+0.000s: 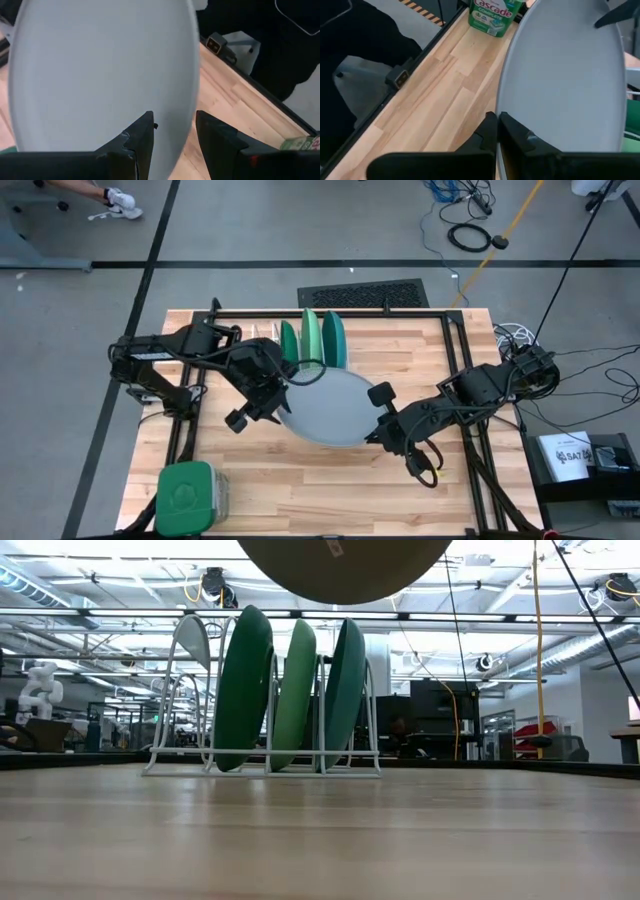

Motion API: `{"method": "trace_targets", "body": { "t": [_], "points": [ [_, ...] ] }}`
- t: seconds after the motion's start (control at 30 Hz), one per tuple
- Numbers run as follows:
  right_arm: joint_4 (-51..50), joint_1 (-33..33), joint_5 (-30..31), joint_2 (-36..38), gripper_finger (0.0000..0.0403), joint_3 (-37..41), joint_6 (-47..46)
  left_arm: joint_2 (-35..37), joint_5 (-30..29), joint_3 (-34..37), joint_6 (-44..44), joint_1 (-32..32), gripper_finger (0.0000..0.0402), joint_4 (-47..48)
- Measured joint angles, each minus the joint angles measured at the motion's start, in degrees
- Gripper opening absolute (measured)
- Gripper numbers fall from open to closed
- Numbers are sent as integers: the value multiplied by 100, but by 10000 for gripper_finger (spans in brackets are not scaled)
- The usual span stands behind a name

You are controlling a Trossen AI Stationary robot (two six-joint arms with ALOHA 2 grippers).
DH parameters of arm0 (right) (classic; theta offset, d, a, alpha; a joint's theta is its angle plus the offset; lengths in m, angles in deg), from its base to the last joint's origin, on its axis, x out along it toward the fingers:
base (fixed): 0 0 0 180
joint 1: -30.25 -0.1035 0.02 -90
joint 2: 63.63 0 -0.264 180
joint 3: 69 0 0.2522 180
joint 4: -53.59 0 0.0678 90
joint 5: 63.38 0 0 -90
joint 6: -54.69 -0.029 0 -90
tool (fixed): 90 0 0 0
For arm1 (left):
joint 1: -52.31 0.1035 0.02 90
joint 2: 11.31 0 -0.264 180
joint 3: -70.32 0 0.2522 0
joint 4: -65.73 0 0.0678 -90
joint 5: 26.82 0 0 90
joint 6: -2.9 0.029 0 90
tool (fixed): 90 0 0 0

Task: Sort dishes
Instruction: Put the gray plate into the dish rack

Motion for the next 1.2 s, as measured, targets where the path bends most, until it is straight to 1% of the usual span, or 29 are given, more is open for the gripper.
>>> {"method": "trace_targets", "body": {
  "t": [0.07,0.2,0.33,0.4,0.47,0.63,0.67,0.83,0.97,1.03,1.2],
  "points": [
    [18,-2,52,0,0,2,14,0,-70,77,0,2,148,-88],
    [56,0,74,0,0,1,51,0,-485,160,-2,2,148,-119],
    [86,0,74,0,0,2,53,2,-540,160,0,2,143,-94],
    [86,0,72,0,0,0,51,2,-540,160,0,-2,129,-74],
    [86,0,74,0,0,0,51,2,-542,160,14,-2,105,-50],
    [66,2,83,0,0,2,24,2,-507,160,307,-41,18,100],
    [53,3,82,0,0,0,23,5,-489,160,319,-57,13,102],
    [64,2,74,0,3,0,-61,7,-524,160,315,-158,8,104],
    [82,-4,186,0,30,2,-266,7,-642,160,279,-219,5,114],
    [119,-13,392,0,51,0,-376,7,-707,160,230,-252,4,193],
    [90,-9,434,0,109,0,-679,8,-782,169,131,-341,4,311]
  ]
}}
